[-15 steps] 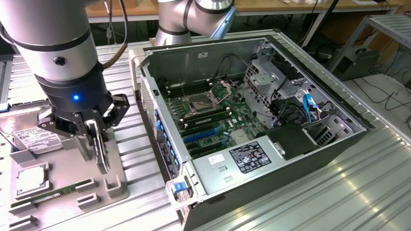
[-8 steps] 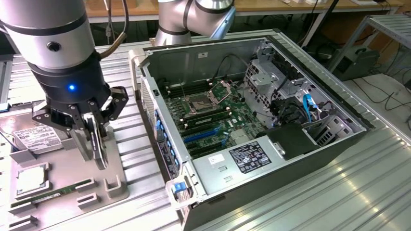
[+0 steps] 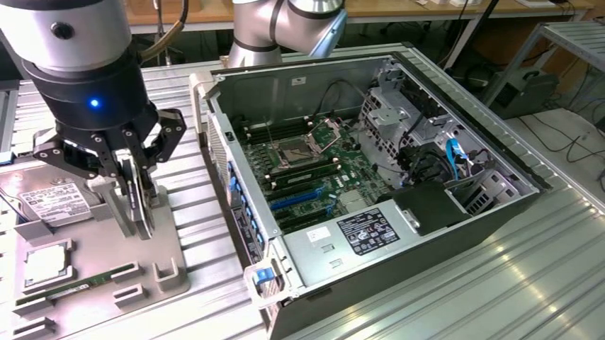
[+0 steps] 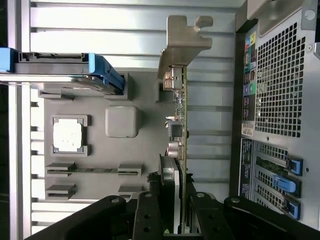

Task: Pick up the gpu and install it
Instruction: 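Pick up the gpu and move the gpu toward the slot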

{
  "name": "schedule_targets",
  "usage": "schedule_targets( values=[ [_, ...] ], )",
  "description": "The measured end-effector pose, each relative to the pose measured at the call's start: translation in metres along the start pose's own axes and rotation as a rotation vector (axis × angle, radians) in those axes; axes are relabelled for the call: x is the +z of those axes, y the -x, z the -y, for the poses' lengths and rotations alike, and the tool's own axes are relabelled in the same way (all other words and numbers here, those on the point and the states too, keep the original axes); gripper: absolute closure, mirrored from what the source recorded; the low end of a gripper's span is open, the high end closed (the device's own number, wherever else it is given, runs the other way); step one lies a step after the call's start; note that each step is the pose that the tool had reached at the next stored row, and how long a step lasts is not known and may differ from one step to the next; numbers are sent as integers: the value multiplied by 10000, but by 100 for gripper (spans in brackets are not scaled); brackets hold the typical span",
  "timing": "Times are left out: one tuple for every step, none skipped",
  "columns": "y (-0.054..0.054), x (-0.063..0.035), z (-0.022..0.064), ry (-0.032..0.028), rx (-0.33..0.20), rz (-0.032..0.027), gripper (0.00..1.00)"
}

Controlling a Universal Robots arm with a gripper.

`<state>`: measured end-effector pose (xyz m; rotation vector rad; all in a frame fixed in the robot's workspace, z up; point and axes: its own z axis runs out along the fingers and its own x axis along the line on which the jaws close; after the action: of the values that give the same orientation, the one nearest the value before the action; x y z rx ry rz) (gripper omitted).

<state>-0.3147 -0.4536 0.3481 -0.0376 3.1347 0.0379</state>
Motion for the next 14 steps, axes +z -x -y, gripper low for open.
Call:
schedule_targets(
  values=[
    [0, -24, 0, 0, 0, -1, 72],
    [0, -48, -1, 0, 0, 0, 72],
    [1, -71, -2, 0, 0, 0, 72],
    [1, -92, -2, 1, 0, 1, 72],
    [1, -115, -3, 1, 0, 1, 72],
    [1, -135, -3, 0, 0, 0, 72],
    [1, -150, -3, 0, 0, 0, 72],
    [1, -156, -4, 1, 0, 1, 72],
    [1, -159, -4, 2, 0, 2, 72],
    [1, -162, -4, 1, 0, 1, 72],
    [2, -168, -4, 0, -1, -1, 72],
    [3, -175, -4, 0, 0, -2, 72],
    [4, -182, -5, 0, 0, -4, 72],
    [4, -191, -5, 0, 0, -6, 72]
  ],
)
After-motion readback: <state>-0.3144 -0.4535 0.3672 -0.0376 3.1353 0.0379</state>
